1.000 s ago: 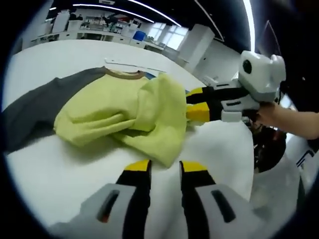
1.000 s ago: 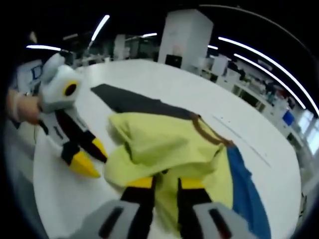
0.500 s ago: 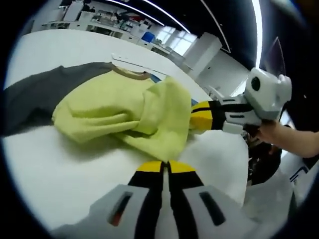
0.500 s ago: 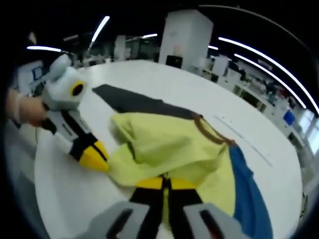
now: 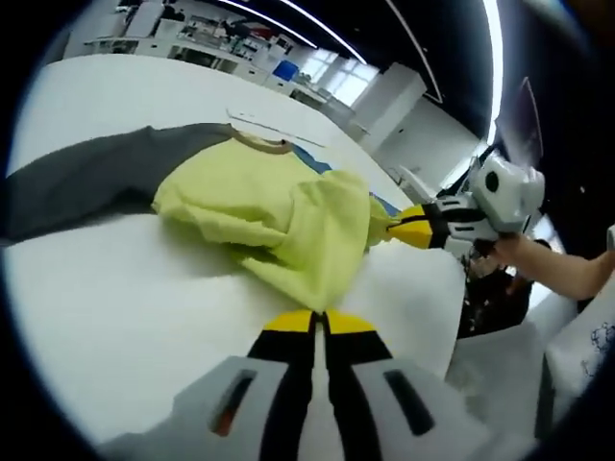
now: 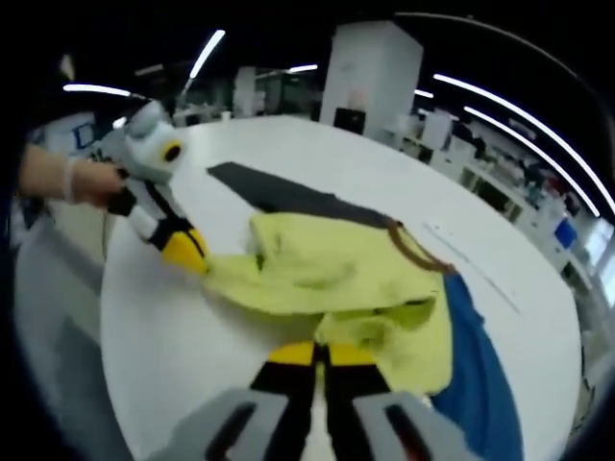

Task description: Fold the garment on the visible template until the final outline fits inside the template.

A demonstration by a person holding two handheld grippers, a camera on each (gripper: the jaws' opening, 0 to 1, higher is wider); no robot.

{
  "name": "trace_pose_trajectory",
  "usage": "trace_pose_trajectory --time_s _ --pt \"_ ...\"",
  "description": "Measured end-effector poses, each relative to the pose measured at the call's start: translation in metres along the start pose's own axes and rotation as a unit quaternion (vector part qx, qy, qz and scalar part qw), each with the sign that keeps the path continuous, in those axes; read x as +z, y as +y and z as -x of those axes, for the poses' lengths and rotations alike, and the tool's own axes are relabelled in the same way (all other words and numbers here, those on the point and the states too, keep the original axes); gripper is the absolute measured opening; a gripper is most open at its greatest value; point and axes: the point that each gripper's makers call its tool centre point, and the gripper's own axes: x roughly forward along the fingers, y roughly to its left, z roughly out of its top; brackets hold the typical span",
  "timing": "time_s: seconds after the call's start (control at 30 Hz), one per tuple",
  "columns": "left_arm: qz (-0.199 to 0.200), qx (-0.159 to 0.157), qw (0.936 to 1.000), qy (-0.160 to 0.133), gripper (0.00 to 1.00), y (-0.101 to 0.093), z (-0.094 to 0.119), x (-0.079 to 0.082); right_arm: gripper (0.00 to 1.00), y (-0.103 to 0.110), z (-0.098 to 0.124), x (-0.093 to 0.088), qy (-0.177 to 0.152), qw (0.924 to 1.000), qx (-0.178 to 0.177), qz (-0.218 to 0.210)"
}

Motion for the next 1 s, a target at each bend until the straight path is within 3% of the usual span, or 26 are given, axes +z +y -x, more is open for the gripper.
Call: trace_pose_trajectory --time_s 0.5,1.0 --pt "0.014 0.032 0.9986 0.039 0.00 0.016 0.063 -0.057 0.00 0.051 0.048 -0.062 0.047 0.9975 0.051 -0.015" --pt "0.020 0.064 0.9961 0.057 0.00 0.048 0.095 -0.069 0.00 0.053 0.078 -0.116 0.101 0.9929 0.048 -0.040"
